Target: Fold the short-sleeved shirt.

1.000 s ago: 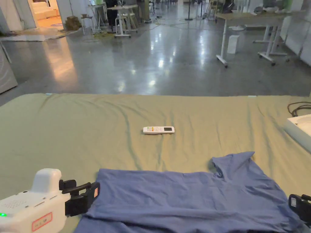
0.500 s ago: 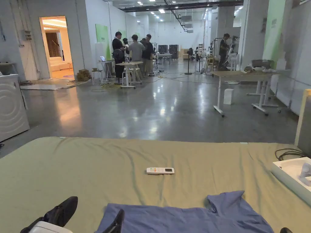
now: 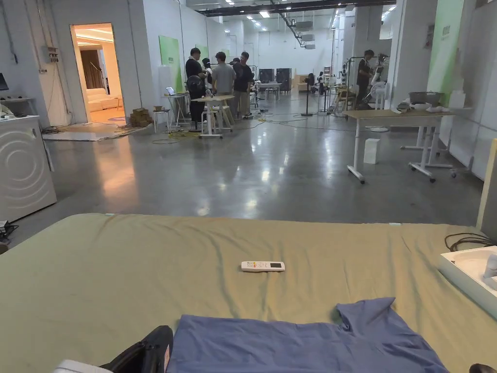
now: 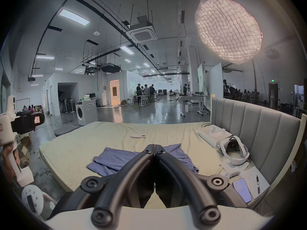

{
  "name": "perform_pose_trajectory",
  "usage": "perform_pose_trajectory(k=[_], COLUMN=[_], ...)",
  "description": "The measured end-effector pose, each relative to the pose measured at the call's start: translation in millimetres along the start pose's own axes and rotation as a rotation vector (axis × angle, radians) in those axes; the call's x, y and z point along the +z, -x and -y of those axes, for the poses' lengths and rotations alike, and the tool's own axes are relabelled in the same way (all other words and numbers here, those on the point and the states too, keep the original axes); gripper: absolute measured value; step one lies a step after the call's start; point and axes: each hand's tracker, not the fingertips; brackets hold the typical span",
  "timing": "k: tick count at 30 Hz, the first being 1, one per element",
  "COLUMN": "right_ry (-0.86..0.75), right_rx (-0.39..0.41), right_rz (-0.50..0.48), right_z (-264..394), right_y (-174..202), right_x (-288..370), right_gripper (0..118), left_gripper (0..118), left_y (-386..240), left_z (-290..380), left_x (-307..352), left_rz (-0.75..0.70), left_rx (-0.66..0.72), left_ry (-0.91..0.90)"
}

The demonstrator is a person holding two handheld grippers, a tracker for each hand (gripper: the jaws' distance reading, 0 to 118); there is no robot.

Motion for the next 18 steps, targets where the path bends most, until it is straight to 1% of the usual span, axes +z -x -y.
perform_pose_trajectory(k=[3, 6, 8, 11, 13, 14, 15, 16, 17, 18], right_ry=[-0.001, 0.014, 0.033, 0.083, 0.109, 0.123, 0.137, 0.157, 0.183, 0.201], right_rx=[0.021, 0.017, 0.008, 0.002, -0.006, -0.016, -0.029, -0.05, -0.072, -0.08], right_rz=[-0.003, -0.013, -0.018, -0.014, -0.017, -0.015, -0.012, -0.011, -0.009, -0.008], right_z=[0, 2, 5, 14, 21, 25, 29, 34, 38, 42], right_y=[2, 1, -2, -6, -11, -13, -14, -18, -20, -23], right_x=[-2, -7, -10, -17, -20, -21, -24, -27, -31, -34], right_gripper=[0, 0, 0, 0, 0, 0, 0, 0, 0, 0], left_gripper=[1, 1, 1, 1, 5, 19, 39, 59, 59, 63], left_y=[6, 18, 34, 64, 81, 86, 93, 102, 107, 111], left_z=[4, 11, 22, 44, 59, 68, 79, 90, 102, 112], left_x=[-6, -16, -29, -61, -87, -100, -114, -131, -146, -160], left_rz=[0.011, -0.004, 0.014, 0.065, 0.065, 0.044, 0.032, 0.05, 0.047, 0.046], left_rx=[0.022, 0.031, 0.065, 0.183, 0.207, 0.207, 0.208, 0.221, 0.244, 0.255], left_ry=[0.017, 0.051, 0.092, 0.21, 0.33, 0.359, 0.385, 0.432, 0.469, 0.493])
